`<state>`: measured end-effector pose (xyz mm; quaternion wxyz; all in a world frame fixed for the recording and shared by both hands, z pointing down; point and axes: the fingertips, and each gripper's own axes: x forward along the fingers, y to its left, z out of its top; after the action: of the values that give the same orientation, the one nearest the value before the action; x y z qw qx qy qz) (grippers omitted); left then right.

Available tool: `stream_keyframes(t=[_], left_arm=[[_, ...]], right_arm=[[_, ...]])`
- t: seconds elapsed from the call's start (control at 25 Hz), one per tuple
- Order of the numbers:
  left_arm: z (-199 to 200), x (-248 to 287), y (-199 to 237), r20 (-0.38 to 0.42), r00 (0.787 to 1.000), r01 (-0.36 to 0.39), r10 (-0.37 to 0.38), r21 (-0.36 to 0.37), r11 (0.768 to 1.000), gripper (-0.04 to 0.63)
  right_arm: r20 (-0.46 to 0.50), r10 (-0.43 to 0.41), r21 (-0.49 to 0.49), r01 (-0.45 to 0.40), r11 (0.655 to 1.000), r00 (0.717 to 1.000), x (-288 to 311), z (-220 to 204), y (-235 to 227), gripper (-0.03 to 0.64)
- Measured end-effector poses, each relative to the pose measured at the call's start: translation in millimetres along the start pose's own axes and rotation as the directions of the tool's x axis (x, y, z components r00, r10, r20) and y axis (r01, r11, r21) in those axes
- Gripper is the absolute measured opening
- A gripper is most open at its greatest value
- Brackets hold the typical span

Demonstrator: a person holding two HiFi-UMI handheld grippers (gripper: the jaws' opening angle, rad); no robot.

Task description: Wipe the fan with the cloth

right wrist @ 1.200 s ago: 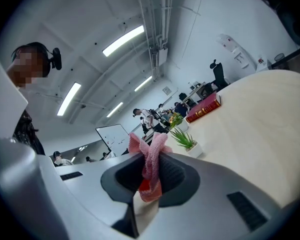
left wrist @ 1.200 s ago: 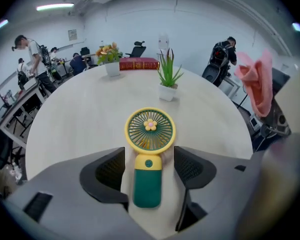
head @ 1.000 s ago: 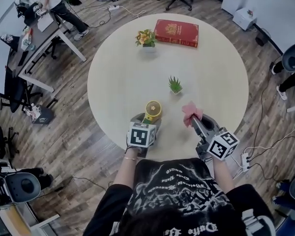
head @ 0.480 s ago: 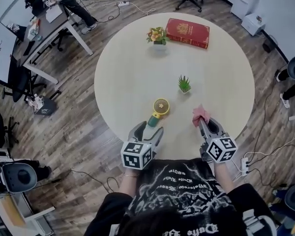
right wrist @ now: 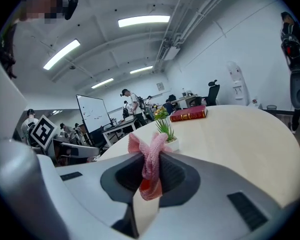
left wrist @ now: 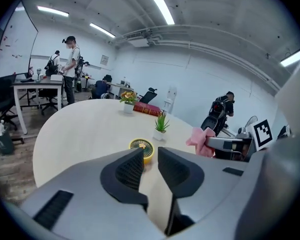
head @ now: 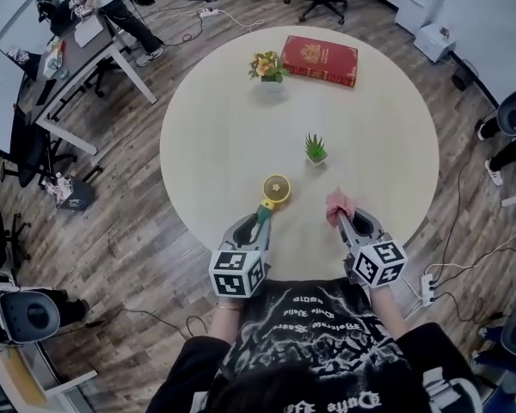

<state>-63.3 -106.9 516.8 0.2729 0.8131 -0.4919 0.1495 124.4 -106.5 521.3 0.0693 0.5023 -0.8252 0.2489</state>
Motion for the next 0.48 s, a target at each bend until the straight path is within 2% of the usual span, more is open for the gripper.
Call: stream_keyframes(t=[0.08, 0.12, 0.32, 0.48], left_arm=[[2, -2, 1, 0.025, 1.000, -0.006, 0.006, -0.028, 1.000, 0.038], [2, -3, 1, 0.034, 0.999, -0.001, 0.002, -0.036, 0.999, 0.023], [9, -6, -4, 0.076, 0.997, 0.011, -0.008, -0.033, 0.999, 0.021], [6, -11, 3, 0.082, 0.996, -0.026, 0.031, -0.059, 0.998, 0.020]], right_arm=[[-0.014, 0.008, -0.029, -0.009, 1.000, 1.000, 2, -1, 4, 0.063], [-0.021, 0.013, -0.043, -0.014, 0.999, 1.000, 3, -1, 7, 0.060], [-0.051, 0.026, -0.099, -0.031, 0.995, 0.998, 6, -3, 18, 0.055], [-0.045, 0.001, -0.093, -0.005, 0.996, 0.999, 3, -2, 17, 0.054]])
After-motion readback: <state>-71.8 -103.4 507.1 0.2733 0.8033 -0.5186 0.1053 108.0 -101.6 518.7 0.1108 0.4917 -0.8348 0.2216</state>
